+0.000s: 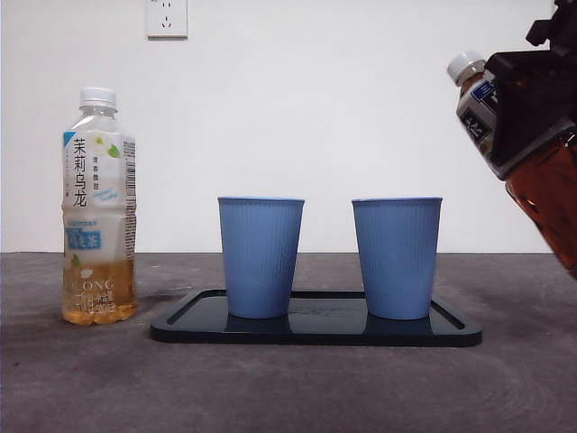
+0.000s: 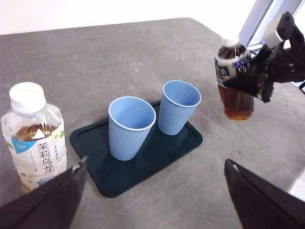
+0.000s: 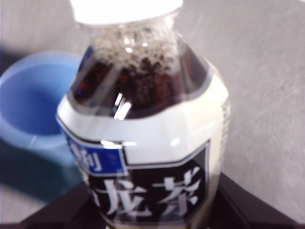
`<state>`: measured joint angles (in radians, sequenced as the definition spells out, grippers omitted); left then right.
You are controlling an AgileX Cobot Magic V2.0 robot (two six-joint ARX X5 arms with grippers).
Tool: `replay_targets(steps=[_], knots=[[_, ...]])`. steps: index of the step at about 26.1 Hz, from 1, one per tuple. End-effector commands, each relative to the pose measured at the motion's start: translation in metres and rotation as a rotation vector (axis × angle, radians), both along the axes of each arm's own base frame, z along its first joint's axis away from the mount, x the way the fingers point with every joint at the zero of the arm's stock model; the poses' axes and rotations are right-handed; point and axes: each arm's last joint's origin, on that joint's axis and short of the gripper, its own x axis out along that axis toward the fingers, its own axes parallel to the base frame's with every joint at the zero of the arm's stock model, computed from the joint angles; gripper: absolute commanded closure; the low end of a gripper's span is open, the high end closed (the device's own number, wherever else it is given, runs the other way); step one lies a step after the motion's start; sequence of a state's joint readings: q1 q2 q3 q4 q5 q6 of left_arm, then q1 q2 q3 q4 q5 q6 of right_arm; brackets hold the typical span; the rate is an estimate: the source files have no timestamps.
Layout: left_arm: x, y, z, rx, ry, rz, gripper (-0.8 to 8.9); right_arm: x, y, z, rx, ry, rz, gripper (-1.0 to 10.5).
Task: Pour the drink into the cup
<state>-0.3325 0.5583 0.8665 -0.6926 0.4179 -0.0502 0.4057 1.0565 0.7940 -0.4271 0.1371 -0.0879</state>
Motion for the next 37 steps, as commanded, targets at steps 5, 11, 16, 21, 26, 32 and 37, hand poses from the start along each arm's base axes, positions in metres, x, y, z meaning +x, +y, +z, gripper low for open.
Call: replay_targets(steps=[5,11,16,21,26,32,37], knots=[[0.001,-0.001,0.003,0.005,-0.018,-0.01,3.48,0.003,0.017,0.019,-0.169,-0.002,0.062,7.6],[0.001,-0.001,0.004,0.004,-0.021,-0.01,3.48,0.014,0.035,0.023,-0.38,0.055,0.061,7.6],[0.001,-0.001,0.004,0.004,-0.023,-0.01,3.48,0.026,0.048,0.024,-0.522,0.112,0.085,7.6],[0.001,-0.001,0.004,0.004,-0.022,-0.01,3.48,0.034,0.062,0.02,-0.668,0.141,0.107,7.6],[0.001,-0.001,0.003,0.005,-0.019,-0.01,3.48,0.037,0.069,0.01,-0.792,0.179,0.133,7.6],[0.001,-0.001,0.003,0.005,-0.018,-0.01,3.48,0.037,0.075,0.0,-0.945,0.211,0.143,7.6],[0.001,-0.002,0.003,0.005,-0.017,-0.017,3.48,0.038,0.073,0.0,-1.025,0.203,0.121,7.6]])
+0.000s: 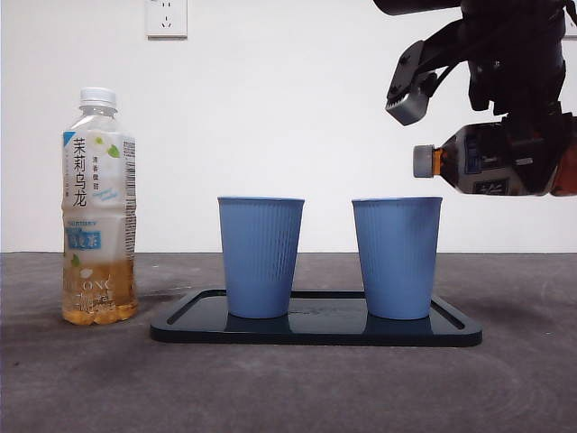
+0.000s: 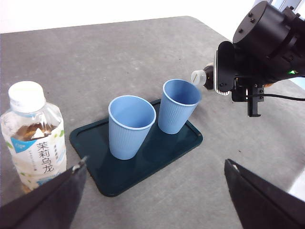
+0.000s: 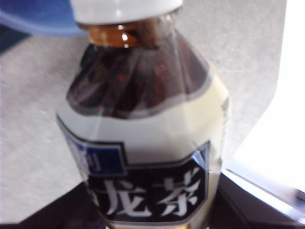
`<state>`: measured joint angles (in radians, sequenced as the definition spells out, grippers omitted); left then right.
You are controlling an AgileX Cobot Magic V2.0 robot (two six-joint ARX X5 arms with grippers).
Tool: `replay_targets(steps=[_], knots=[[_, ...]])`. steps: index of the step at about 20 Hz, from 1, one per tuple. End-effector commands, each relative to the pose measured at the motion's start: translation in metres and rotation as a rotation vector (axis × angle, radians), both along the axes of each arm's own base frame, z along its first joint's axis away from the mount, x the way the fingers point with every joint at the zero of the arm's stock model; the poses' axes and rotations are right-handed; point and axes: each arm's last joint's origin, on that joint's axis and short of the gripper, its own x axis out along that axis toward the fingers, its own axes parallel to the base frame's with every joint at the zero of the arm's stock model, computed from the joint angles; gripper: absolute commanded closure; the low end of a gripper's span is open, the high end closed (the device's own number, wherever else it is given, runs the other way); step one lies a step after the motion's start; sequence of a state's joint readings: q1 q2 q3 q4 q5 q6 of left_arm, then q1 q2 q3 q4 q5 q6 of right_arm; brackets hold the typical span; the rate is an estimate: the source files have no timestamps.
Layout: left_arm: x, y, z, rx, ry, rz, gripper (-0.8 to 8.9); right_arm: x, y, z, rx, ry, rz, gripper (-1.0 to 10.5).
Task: Pour the drink into the cup
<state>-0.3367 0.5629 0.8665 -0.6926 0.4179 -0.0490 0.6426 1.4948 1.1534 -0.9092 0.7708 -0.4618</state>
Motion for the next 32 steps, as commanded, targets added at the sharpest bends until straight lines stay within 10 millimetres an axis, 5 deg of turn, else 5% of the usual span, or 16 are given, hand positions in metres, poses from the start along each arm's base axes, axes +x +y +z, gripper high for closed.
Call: replay_targets(steps=[1,12,20,24,32], knots=[[0.0,-0.001,0.004,0.002,-0.021,-0.015,3.48,0.003,0.004,0.009,-0.055,-0.055,0.002,7.6],[0.0,-0.002,0.004,0.002,-0.021,-0.021,3.48,-0.001,0.011,0.011,-0.171,-0.083,0.048,7.6],[0.005,-0.004,0.001,0.011,0.005,-0.025,3.48,-0.001,0.01,0.014,-0.085,-0.149,-0.023,7.6],[0.007,-0.005,0.001,0.014,0.012,-0.025,3.49,-0.006,0.003,0.029,0.2,-0.209,-0.111,7.6],[0.016,-0.008,-0.003,0.03,0.044,-0.027,3.49,-0.01,-0.048,0.071,0.836,-0.367,-0.209,7.6]])
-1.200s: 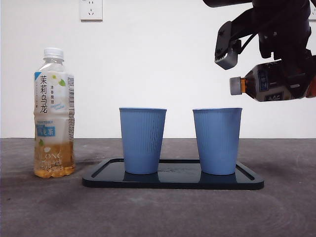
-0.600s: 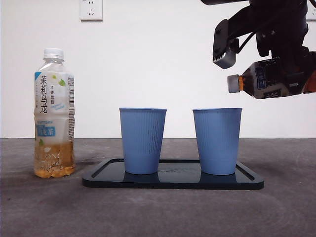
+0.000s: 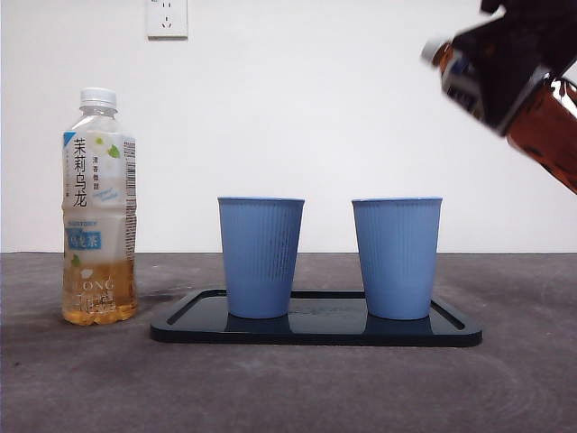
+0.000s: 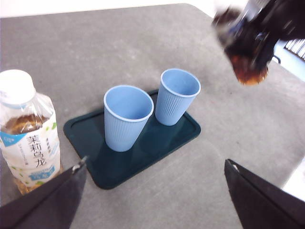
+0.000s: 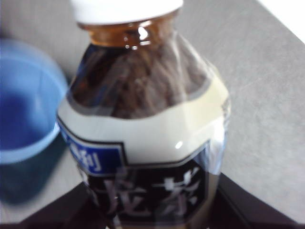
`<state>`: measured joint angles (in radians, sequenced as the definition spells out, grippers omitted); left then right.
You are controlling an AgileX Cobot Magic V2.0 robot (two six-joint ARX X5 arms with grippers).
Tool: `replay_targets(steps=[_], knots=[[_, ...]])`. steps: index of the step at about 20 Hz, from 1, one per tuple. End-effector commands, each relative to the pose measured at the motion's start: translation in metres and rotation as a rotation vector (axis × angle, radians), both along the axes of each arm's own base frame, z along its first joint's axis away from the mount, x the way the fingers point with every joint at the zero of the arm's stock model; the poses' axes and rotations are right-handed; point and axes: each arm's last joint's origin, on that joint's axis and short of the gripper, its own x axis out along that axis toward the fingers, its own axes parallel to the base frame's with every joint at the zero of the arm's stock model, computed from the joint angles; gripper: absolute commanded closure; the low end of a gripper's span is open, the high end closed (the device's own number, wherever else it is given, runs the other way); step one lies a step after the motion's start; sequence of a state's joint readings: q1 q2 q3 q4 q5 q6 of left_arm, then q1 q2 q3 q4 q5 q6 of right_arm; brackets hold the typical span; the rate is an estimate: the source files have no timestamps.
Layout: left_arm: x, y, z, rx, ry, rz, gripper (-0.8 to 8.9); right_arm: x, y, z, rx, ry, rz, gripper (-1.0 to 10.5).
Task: Pour the drink into the cup
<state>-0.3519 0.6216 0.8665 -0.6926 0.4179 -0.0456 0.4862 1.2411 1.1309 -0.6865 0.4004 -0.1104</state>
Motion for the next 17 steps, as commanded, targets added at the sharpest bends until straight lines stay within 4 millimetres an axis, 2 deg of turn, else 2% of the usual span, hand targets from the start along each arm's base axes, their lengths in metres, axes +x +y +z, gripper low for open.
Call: replay_targets(steps=[1,4,9,12,17], knots=[[0.006,-0.003,0.001,0.012,0.003,-0.011,3.49,-0.003,-0.01,0.009,0.124,-0.121,-0.017,7.6],[0.013,-0.006,-0.002,0.024,0.021,-0.014,3.5,-0.006,-0.024,-0.006,0.269,-0.245,0.006,7.6],[0.015,-0.006,0.001,0.015,-0.003,-0.013,3.5,-0.001,-0.037,-0.059,0.499,-0.442,0.023,7.6],[0.015,-0.006,0.001,0.015,-0.003,-0.013,3.5,0.0,-0.042,-0.086,0.544,-0.507,0.006,7.6],[0.015,-0.006,0.0,0.016,0.0,-0.013,3.5,0.011,-0.042,-0.109,0.558,-0.534,0.019,7.6]])
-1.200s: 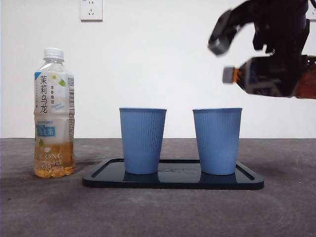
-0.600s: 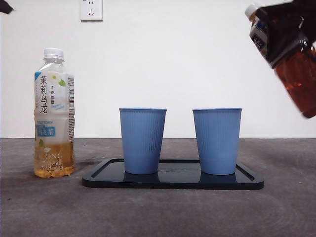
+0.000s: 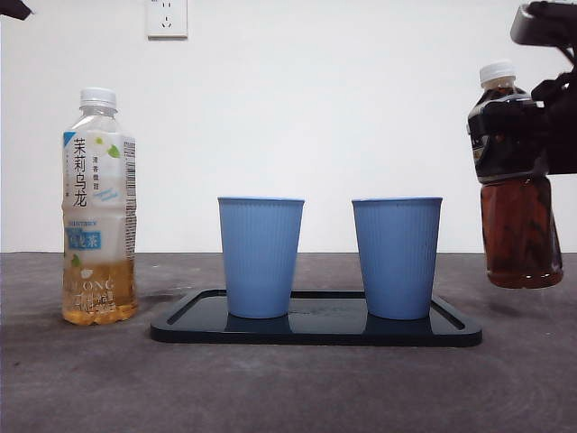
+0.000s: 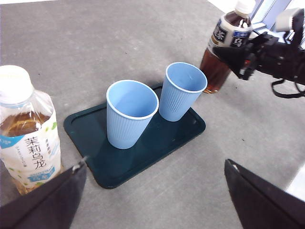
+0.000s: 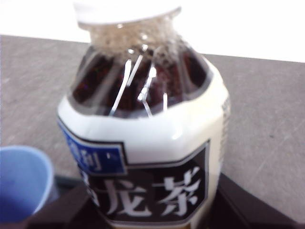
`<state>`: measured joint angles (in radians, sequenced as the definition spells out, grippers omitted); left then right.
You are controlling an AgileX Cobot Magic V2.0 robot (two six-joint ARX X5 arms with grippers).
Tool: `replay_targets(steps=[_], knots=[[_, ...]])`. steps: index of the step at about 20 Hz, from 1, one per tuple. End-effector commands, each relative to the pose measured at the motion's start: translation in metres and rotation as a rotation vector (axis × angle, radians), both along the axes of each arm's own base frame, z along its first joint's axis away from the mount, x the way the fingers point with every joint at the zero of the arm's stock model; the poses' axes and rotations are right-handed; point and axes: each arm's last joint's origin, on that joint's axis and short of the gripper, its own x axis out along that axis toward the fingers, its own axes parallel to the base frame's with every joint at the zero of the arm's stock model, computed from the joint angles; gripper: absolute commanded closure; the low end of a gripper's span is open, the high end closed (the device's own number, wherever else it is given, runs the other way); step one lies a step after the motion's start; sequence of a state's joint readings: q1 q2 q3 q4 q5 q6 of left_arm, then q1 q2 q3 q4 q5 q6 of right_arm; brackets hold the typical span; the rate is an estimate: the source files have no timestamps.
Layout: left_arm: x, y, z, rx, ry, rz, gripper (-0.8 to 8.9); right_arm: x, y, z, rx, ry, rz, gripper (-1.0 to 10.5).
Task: Pour the drink into the cup
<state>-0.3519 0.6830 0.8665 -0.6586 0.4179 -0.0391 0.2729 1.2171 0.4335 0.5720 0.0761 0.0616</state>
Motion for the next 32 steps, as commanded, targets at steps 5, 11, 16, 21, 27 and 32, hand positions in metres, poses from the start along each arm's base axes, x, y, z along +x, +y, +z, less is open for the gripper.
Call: replay_targets(steps=[5,11,16,21,27,32], knots=[[0.0,-0.001,0.004,0.003,-0.022,-0.011,3.5,0.019,0.006,-0.01,0.054,-0.038,0.005,7.6],[0.0,-0.001,0.003,0.009,-0.024,-0.014,3.5,0.023,0.008,-0.018,0.082,-0.016,0.016,7.6],[0.0,-0.001,0.003,0.009,-0.024,-0.014,3.5,0.023,0.008,-0.019,0.1,-0.009,0.01,7.6],[0.0,-0.001,0.003,0.009,-0.024,-0.014,3.5,0.02,0.006,-0.017,0.078,0.014,-0.02,6.2],[0.0,-0.001,0.003,0.01,-0.021,-0.014,3.5,0.003,-0.002,0.003,0.034,0.023,-0.07,5.0],[0.001,-0.001,0.003,0.011,-0.017,-0.014,3.5,-0.025,-0.009,0.03,0.036,0.053,-0.071,5.0]])
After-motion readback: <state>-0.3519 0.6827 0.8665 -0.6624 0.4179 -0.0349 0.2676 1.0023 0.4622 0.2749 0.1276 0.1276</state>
